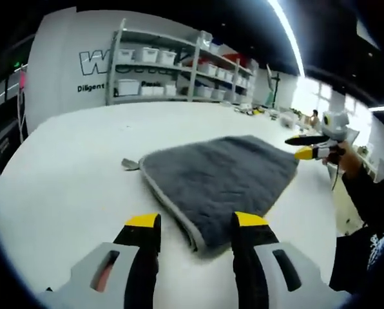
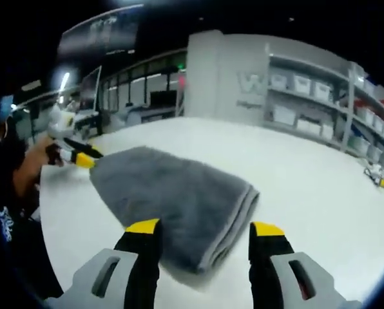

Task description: Open the folded towel by lifting each exposed corner and separating the folded layers until the towel lies flat within the target outline without major curled edges

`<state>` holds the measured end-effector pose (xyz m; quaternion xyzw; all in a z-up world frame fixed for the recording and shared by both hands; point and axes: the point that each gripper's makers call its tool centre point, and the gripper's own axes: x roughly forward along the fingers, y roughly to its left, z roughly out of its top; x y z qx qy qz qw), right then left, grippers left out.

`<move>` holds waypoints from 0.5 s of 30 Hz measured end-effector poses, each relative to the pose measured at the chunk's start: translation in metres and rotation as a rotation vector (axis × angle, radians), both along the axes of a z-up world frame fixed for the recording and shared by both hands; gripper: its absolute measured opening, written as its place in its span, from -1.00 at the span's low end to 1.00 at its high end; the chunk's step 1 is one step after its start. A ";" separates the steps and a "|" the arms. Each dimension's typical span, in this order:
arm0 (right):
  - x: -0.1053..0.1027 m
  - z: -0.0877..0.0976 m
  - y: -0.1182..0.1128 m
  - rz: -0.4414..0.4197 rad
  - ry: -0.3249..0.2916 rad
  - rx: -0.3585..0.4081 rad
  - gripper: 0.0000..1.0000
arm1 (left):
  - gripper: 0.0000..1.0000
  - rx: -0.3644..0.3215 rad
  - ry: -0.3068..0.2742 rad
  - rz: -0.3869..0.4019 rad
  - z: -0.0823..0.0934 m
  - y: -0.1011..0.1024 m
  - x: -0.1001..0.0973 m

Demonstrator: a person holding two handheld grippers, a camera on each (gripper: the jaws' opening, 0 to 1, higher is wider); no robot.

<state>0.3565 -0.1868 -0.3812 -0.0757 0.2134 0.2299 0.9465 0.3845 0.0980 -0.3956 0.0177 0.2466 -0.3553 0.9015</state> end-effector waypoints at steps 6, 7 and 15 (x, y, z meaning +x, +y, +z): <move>-0.002 -0.009 0.001 0.003 0.029 -0.006 -0.26 | -0.32 -0.012 0.023 -0.003 -0.003 -0.004 0.001; -0.003 -0.010 0.002 0.012 0.036 -0.005 -0.41 | -0.35 -0.008 0.029 -0.003 -0.005 -0.005 0.001; 0.001 -0.021 0.003 0.037 0.095 -0.035 -0.69 | -0.61 0.035 0.018 -0.028 -0.009 -0.009 -0.003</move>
